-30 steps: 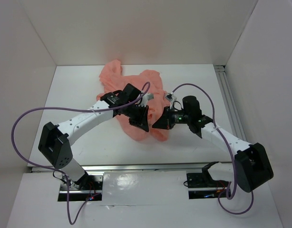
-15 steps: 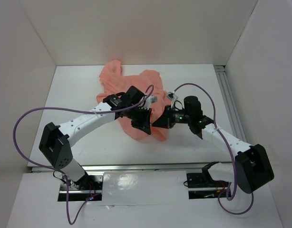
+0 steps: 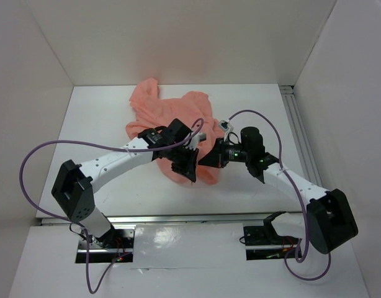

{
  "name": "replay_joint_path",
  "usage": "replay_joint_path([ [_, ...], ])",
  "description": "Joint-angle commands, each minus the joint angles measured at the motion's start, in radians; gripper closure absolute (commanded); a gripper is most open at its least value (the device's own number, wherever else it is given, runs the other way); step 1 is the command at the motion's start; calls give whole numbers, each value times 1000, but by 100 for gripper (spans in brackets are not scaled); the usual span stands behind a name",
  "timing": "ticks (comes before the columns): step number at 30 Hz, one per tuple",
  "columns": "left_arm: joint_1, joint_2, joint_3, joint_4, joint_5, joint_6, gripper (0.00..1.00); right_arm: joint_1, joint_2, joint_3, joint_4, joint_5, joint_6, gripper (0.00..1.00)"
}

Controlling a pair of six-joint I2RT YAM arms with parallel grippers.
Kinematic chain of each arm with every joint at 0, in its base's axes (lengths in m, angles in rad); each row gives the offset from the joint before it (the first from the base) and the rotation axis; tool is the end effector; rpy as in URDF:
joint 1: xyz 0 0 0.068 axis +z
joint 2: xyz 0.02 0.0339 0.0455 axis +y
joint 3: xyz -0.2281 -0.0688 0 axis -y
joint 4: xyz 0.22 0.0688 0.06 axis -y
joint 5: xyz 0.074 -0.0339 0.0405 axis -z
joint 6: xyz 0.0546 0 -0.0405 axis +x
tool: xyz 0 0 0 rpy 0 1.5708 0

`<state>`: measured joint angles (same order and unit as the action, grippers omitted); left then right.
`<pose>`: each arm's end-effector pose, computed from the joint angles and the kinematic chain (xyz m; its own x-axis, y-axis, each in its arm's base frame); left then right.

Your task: Zip up the jacket

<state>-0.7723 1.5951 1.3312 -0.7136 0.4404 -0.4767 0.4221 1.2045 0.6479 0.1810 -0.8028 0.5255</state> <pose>0.2148 -0.2418 0.2398 -0.8956 0.2930 -0.3346 0.4400 0.6934 -0.5706 0.2219 0.1427 0.2201 -0.7385 0.0504 -0.6724 -0.6064 0.3865 0.6949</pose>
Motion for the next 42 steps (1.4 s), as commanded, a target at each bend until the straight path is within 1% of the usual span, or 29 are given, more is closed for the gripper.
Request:
replay_joint_path([
  [1,-12,-24,-3,-1,0,-11,100,-5,-29,-8,74,19,17,100],
  [11,-21,-24,8,-3,-12,-20,100,-5,-29,-8,83,19,18,100],
  [12,-21,-24,17,-3,-22,-20,93,-5,-29,-8,83,10,18,100],
  [14,-21,-33,26,-14,-22,-20,83,-5,-29,-8,83,10,18,100],
  [16,-21,-44,39,-26,-43,-20,67,-5,-29,-8,83,1,18,100],
  [17,-21,-44,51,-39,-43,-11,57,-5,-20,-8,83,1,18,100],
  [19,-21,-53,60,-50,-52,-11,48,-5,-20,-8,83,1,8,100],
  [20,-21,-64,60,-50,-52,-11,41,-5,-20,-8,83,-9,8,100],
  [24,-21,-84,80,-70,-32,-11,33,-5,-20,-8,83,-9,8,100],
  [27,-9,-116,89,-108,-43,-11,33,-5,-20,-8,83,-9,8,100],
  [28,1,-132,89,-109,-43,-22,36,-5,-20,-8,83,-9,8,100],
  [31,62,-210,80,-98,-86,-48,38,-5,-20,-8,92,-9,8,100],
  [33,118,-268,36,-61,-111,-92,38,-5,-20,-8,92,-9,8,100],
  [34,139,-286,11,1,-111,-112,38,-5,-20,-8,101,-9,8,100],
  [35,157,-303,-47,41,-111,-132,34,-5,-20,-8,101,-9,8,100],
  [37,197,-343,-114,141,-98,-197,28,-5,-20,-8,110,-18,17,100],
  [38,209,-343,-178,240,-57,-213,26,-5,-20,-8,110,-18,18,100],
  [40,223,-353,-230,328,-48,-261,25,-14,-20,-8,110,-18,18,100],
  [41,223,-353,-277,404,-22,-273,24,-14,-20,-8,110,-27,18,100],
  [42,232,-344,-297,439,-2,-287,24,-14,-20,2,110,-27,18,100],
])
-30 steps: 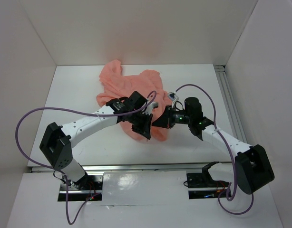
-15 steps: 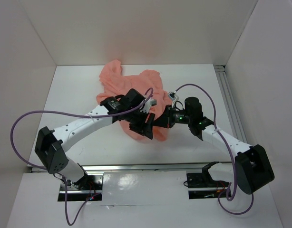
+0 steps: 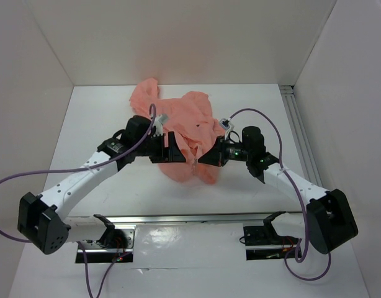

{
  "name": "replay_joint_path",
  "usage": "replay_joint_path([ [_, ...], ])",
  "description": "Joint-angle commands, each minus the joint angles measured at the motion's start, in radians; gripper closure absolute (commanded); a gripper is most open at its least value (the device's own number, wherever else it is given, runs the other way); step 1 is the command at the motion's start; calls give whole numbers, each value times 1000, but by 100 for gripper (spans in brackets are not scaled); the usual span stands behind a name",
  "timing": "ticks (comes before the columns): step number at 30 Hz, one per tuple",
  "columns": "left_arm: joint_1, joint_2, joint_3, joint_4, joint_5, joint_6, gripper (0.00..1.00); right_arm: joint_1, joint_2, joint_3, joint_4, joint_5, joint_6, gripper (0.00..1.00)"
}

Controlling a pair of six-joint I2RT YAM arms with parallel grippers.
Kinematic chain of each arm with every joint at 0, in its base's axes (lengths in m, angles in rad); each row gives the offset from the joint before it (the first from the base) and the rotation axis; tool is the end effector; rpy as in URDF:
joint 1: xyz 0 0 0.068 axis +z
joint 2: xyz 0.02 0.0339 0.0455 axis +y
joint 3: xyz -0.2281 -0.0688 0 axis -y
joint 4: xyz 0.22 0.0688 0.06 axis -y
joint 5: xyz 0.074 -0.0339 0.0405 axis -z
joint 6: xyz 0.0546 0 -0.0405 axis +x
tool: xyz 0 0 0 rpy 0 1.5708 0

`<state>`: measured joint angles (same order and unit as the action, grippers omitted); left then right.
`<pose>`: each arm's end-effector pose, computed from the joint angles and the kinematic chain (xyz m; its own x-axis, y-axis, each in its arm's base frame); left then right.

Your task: Zip up the jacket

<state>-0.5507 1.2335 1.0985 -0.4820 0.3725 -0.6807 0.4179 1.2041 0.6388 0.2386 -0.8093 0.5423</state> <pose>0.2217 -0.1595 0.2864 -0.8491 -0.1665 -0.5013 0.2651 0.6867 -0.6769 0.2233 0.1424 0.2234 -0.7191 0.0703 -0.6913 -0.6251 0.3691 0.6878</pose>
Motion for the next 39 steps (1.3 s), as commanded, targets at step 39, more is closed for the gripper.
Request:
replay_joint_path([
  [39,11,70,-454,994,155,-389,40,-10,-1,39,-5,-30,-18,100],
])
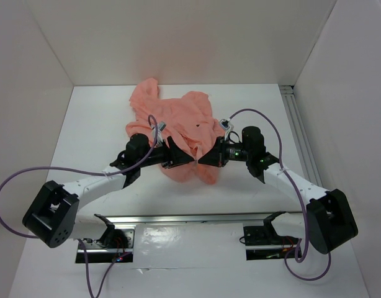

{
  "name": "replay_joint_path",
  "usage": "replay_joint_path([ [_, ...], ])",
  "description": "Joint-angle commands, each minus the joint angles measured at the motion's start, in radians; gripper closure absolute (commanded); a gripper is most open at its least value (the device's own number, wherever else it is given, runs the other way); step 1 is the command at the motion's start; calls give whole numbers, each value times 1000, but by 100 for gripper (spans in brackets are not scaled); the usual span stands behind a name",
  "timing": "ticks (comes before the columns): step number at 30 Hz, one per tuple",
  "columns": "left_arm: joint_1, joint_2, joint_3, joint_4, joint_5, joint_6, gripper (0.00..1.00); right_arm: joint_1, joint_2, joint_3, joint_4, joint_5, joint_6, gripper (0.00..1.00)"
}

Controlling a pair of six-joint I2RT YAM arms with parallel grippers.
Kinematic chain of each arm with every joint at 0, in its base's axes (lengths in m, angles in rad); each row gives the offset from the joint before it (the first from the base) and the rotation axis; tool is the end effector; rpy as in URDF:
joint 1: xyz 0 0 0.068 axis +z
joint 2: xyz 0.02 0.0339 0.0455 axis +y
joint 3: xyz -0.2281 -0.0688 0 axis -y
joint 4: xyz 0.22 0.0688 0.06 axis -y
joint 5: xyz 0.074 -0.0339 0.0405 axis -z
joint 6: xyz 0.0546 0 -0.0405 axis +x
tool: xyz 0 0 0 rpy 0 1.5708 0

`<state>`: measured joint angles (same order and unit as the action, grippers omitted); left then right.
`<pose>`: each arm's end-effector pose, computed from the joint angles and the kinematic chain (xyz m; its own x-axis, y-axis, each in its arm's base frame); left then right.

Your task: Zip up the jacket

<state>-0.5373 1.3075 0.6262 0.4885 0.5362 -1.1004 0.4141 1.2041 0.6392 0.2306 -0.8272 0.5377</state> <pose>0.2331 -0.1714 0.2186 -0.8508 -0.3851 -0.3576 0.2479 0.3058 -0.9192 0.2227 0.1418 0.2229 -0.7235 0.0607 -0.6877 -0.6268 0.3596 0.6912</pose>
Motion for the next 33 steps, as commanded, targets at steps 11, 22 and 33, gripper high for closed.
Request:
replay_joint_path([
  [11,-3,48,7,107,38,20,39,-6,-1,48,3,-12,-13,100],
  [22,-12,59,-22,203,56,-32,57,-6,-1,48,-7,-12,-13,100],
  [33,-12,29,-31,203,47,-50,68,-6,8,48,-7,-3,-13,100],
])
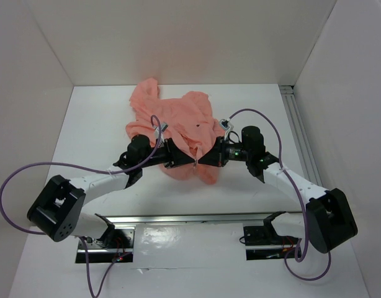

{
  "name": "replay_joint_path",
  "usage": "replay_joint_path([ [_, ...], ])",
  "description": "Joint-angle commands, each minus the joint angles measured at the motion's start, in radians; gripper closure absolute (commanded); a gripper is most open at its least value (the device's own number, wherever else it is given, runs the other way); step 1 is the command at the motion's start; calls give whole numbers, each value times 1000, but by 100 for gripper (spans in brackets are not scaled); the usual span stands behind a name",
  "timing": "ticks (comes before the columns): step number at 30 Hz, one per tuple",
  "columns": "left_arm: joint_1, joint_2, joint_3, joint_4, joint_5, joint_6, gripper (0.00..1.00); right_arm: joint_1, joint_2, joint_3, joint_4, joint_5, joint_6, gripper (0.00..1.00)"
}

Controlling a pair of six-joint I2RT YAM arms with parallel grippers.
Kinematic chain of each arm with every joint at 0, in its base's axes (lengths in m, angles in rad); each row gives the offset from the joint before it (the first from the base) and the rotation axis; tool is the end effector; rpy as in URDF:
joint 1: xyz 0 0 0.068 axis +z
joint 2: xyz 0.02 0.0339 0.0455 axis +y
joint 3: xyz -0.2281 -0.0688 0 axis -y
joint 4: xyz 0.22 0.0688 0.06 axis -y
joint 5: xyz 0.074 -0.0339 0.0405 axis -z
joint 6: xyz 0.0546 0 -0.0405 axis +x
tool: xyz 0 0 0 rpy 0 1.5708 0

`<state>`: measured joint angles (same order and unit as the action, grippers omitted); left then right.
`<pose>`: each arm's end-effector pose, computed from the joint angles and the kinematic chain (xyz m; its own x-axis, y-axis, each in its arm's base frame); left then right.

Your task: Zip up the jacket

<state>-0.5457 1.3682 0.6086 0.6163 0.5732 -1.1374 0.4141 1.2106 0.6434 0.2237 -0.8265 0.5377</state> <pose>0.2356 -0.1777 0.2118 -0.8634 -0.3678 -0.3454 0.2650 0.2519 -0.9308 0.2236 0.1421 0.2220 -0.7292 0.0585 -0.6818 -0.6208 0.3627 0.6950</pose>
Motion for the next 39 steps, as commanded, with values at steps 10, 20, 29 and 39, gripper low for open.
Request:
replay_joint_path([
  [10,-3,-52,-23,63,1,-13,96,-6,1,44,0,-3,-13,100],
  [20,-3,20,22,54,122,31,100,-6,-8,44,40,-13,5,100],
  [29,-3,88,54,94,235,31,100,-6,-8,44,103,-39,47,100],
  [39,-13,97,72,105,296,50,100,-15,-8,44,66,15,27,100],
])
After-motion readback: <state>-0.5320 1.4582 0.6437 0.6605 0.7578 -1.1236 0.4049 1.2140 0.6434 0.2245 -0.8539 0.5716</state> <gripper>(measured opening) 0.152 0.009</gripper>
